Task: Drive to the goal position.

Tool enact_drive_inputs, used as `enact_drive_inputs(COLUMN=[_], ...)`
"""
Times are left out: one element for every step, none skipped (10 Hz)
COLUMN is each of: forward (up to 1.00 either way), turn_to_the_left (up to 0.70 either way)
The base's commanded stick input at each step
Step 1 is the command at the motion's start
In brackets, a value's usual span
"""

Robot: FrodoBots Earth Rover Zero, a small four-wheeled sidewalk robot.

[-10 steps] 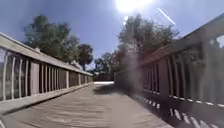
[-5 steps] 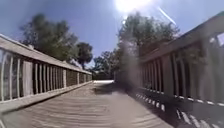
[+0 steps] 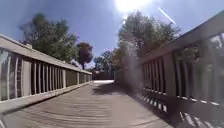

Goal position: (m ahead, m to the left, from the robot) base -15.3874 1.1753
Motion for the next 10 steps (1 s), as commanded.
enact_drive_inputs(forward=[0.04, 0.04, 0.04, 0.04, 0.04, 0.04, 0.04, 0.04, 0.04, 0.04], turn_to_the_left=[0.04, 0.04, -0.04, -0.45, -0.45, -0.45, -0.45, -0.45, -0.45, -0.45])
